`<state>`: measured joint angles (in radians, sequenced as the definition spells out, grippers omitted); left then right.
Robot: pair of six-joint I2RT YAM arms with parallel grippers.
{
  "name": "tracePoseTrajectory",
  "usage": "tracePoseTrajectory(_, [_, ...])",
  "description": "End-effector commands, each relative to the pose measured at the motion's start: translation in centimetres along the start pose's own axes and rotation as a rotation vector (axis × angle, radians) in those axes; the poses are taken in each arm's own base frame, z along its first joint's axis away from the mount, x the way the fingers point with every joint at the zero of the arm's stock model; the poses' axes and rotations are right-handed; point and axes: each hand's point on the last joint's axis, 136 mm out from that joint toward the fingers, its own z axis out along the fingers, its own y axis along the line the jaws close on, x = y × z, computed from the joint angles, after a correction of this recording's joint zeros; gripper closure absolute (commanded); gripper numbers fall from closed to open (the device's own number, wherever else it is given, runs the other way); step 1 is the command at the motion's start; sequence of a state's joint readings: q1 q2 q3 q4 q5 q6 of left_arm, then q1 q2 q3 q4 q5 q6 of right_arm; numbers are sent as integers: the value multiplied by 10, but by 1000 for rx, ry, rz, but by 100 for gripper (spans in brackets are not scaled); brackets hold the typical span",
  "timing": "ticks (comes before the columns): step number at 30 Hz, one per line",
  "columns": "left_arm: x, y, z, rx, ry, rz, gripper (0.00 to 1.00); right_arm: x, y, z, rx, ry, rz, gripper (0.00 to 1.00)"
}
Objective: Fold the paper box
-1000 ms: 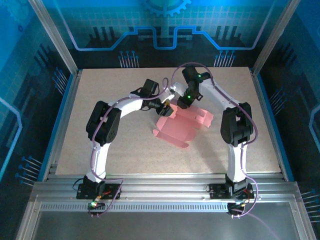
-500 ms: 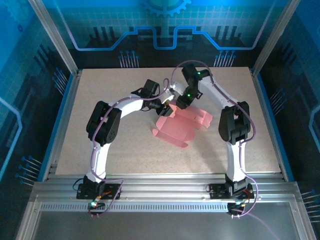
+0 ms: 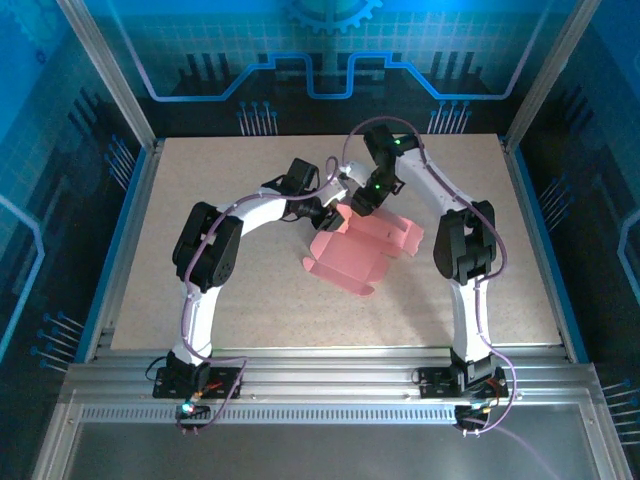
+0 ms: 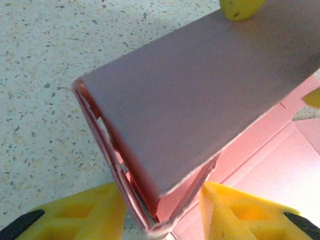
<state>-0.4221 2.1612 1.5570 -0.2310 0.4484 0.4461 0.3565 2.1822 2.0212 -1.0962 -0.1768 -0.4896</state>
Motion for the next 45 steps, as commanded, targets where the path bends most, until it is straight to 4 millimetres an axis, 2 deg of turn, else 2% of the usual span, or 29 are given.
tracePoseTrajectory(1, [1,2,5,-4,18,-7,58,9,12,8,-93,30,37,58])
tracePoseTrajectory(5, [3,5,6,-20,24,-17,63,9,16,8,-109,29,37,58])
tracePoseTrajectory(15, [8,15,7,-85,49,-55,64,10,20,11,-130,31,42,58])
tracePoseTrajectory(19, [9,14,10,-106,57,-55,72,11,25,13,-152,33,46,59])
tracePoseTrajectory(24, [5,15,12,-108,48,-68,74,11,33,14,-183,29,40,60])
tracePoseTrajectory(29, [-1,13,14,-98,33,-75,81,10,36,15,-190,29,40,60])
tracePoseTrajectory(37, [-5,12,15,-99,17,-97,100,8,36,13,-189,23,46,60])
tracePoseTrajectory(42, [-3,12,15,-107,23,-89,100,4,33,9,-165,4,55,61])
tracePoseTrajectory(45, [-2,11,15,-102,25,-80,100,0,24,6,-127,-14,96,61])
